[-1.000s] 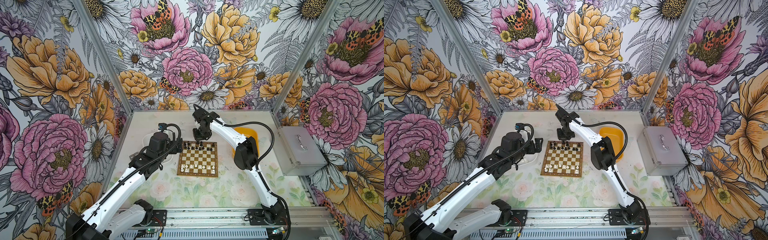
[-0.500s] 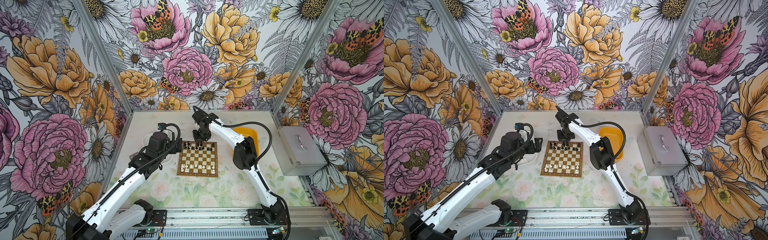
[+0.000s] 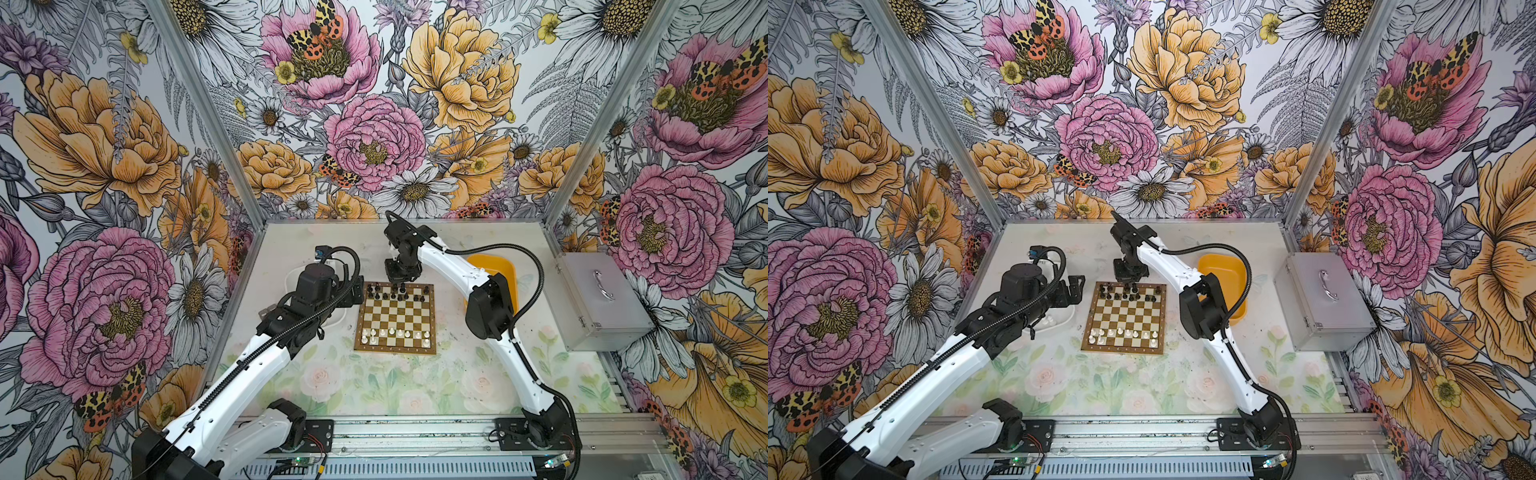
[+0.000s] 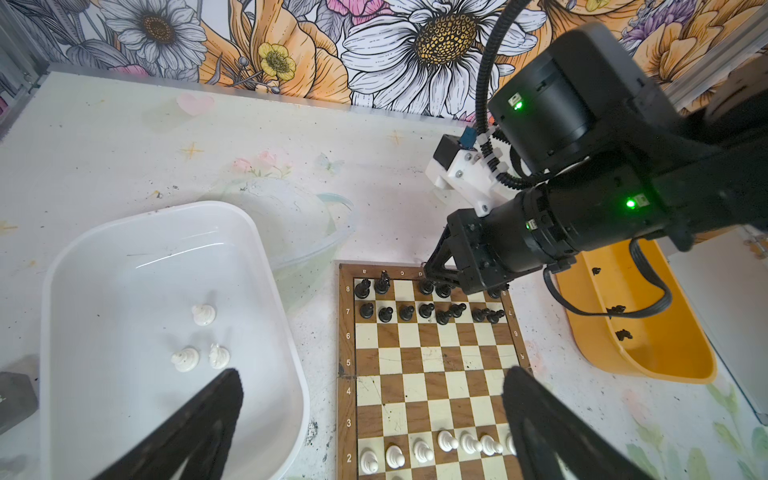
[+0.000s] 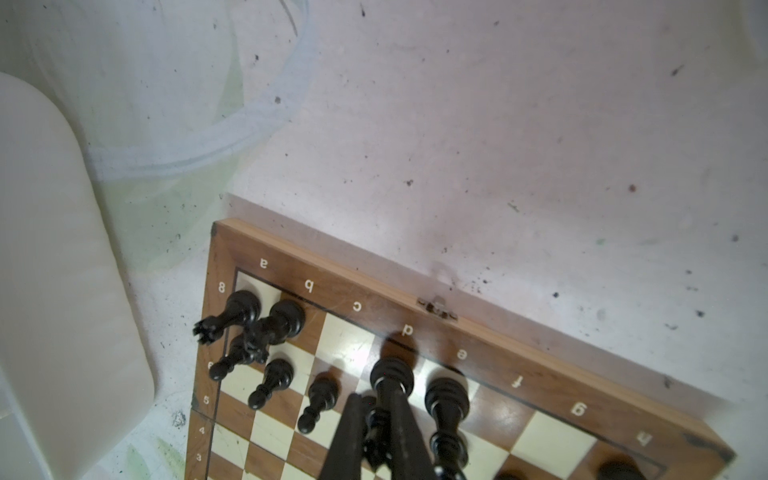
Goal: Set up the chess pieces on the board
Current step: 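Lower the black piece onto its square in the black back row with the right gripper, then release the piece and move the right gripper back into the yellow tub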
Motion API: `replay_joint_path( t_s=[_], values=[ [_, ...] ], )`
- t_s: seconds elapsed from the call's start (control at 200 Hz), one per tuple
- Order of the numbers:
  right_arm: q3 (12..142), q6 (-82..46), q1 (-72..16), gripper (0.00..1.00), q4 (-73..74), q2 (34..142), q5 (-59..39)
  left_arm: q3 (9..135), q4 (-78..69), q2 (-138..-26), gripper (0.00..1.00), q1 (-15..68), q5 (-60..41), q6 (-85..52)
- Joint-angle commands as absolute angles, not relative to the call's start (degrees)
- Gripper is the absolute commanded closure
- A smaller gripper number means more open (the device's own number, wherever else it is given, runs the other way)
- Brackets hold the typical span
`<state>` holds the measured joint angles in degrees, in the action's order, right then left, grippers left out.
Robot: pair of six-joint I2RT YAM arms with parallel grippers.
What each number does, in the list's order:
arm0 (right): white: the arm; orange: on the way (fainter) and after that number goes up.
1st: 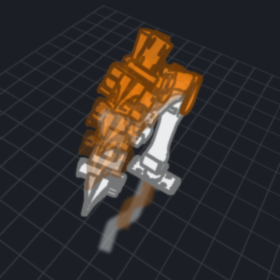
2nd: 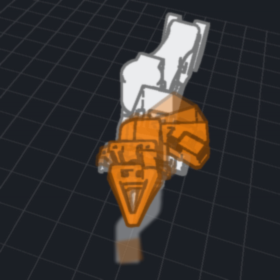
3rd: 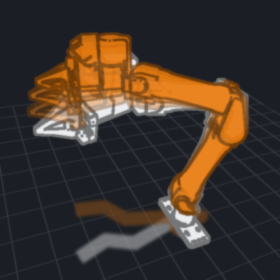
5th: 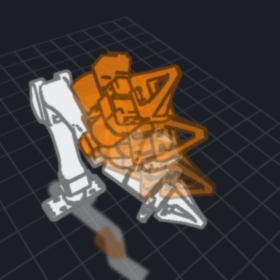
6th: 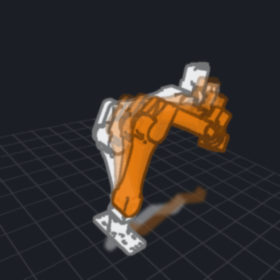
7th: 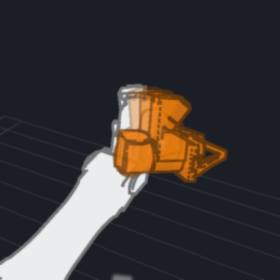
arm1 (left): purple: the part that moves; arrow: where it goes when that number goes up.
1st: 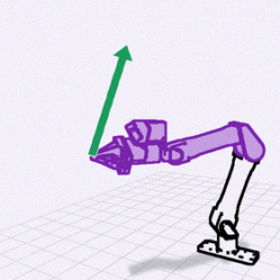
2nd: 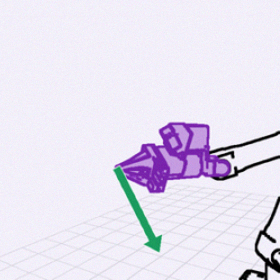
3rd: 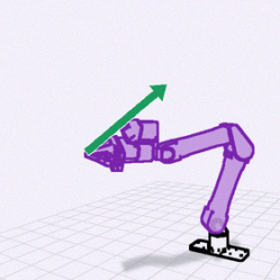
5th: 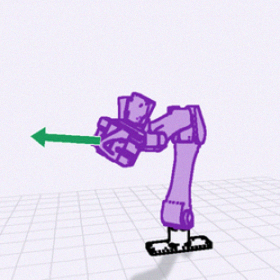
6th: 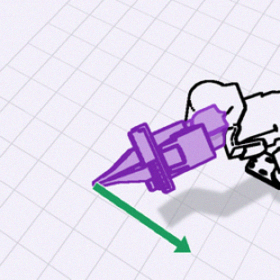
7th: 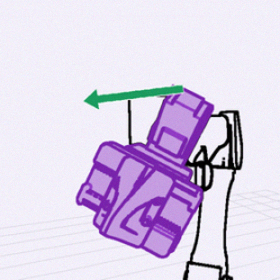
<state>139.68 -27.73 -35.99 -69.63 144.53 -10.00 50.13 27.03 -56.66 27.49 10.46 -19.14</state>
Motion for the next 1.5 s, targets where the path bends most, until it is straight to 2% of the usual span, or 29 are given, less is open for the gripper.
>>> replay_joint_path(
  t_s=[0.0,0.23,0.375,0.44,1.021,1.306,1.496],
  values=[
    [141.15,-27.33,-36.47,0.90,-69.56,146.16,-10.57,50.71,27.07,-55.46,0.01,26.98,9.32,-18.45],
    [141.15,-26.85,-36.56,0.86,-69.75,146.25,-10.37,50.81,27.07,-55.46,0.01,27.00,9.29,-18.73],
    [141.13,-26.37,-36.56,0.74,-69.71,145.84,-9.96,50.87,27.07,-55.30,0.01,26.98,9.43,-18.81],
    [141.29,-26.19,-36.56,0.72,-69.71,145.64,-9.77,50.89,27.08,-55.39,0.01,26.98,9.38,-18.88],
    [147.63,-25.38,-35.99,0.67,-69.61,144.99,-9.41,52.79,26.72,-56.61,0.01,26.93,9.91,-18.28],
    [144.76,-25.14,-30.41,0.62,-70.16,135.77,-2.26,56.39,22.40,-62.89,0.01,28.02,6.58,-17.45],
    [132.14,-24.20,-23.03,0.67,-70.19,124.90,3.48,64.67,19.53,-74.02,0.01,33.44,4.44,-14.84]
  ],
)
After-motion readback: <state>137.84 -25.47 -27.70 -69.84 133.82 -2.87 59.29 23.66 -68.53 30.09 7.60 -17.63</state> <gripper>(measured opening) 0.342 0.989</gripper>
